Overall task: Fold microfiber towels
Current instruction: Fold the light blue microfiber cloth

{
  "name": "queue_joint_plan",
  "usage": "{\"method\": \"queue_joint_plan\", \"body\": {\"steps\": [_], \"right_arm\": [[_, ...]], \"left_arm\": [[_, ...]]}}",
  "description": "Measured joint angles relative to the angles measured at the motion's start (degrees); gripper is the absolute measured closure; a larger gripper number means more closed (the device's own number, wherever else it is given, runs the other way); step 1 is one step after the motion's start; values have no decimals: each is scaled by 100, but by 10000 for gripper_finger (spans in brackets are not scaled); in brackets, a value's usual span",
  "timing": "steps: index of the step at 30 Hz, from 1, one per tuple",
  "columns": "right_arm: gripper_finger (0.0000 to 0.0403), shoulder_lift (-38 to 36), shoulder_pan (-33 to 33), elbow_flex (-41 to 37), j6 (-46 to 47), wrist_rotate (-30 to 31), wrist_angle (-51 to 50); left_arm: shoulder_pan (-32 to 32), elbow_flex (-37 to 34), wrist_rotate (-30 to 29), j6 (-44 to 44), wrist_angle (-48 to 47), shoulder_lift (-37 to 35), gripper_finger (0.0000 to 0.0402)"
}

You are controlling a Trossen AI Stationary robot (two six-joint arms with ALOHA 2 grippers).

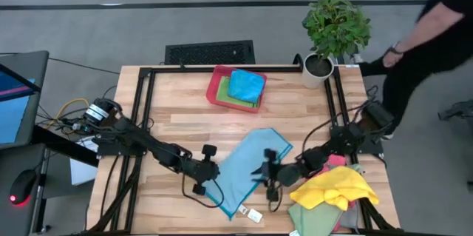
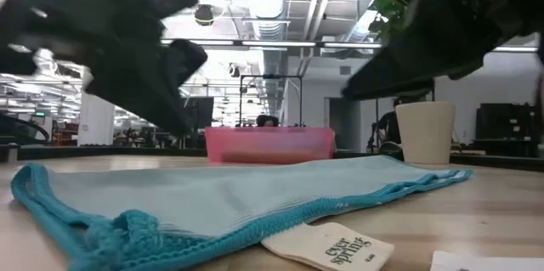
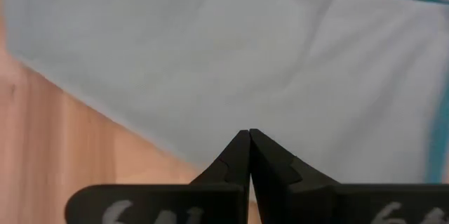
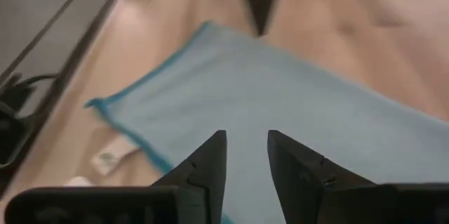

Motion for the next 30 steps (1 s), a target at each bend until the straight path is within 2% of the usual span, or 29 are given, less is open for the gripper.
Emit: {"method": "queue_joint_plan", "body": {"steps": [6, 9, 13, 19, 30], "right_arm": [[268, 1185, 188, 1630, -790, -580, -901], [253, 1533, 309, 2422, -1254, -767, -1393], [217, 1776, 395, 3159, -1599, -842, -2034], [181, 2303, 436, 3695, -1565, -978, -2169], [185, 3032, 568, 4443, -1358, -952, -2354]], "left_arm": [[-544, 1, 418, -444, -425, -196, 383], [-825, 73, 424, -567, -553, -198, 351], [-1109, 149, 101, -513, -597, -165, 300], [-1175, 160, -215, -608, -630, -141, 252], [-1182, 160, -201, -1216, -617, -141, 248]]}}
